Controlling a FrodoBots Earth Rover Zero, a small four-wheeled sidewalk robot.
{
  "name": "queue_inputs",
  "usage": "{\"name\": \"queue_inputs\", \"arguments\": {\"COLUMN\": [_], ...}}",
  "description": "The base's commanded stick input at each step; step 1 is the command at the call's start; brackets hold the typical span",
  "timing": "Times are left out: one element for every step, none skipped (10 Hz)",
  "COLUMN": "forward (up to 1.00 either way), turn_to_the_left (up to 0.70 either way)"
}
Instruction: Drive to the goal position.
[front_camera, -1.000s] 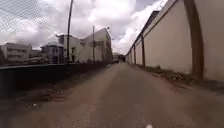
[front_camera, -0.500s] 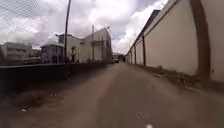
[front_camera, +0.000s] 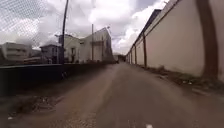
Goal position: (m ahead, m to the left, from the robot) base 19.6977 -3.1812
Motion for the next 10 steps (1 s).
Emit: {"name": "queue_inputs", "arguments": {"forward": [0.50,0.50,0.50,0.50,0.50,0.50,0.50,0.50,0.50,0.50], "turn_to_the_left": [-0.49,-0.49,-0.42,-0.17,0.02,0.02,0.02,0.02,0.02,0.02]}}
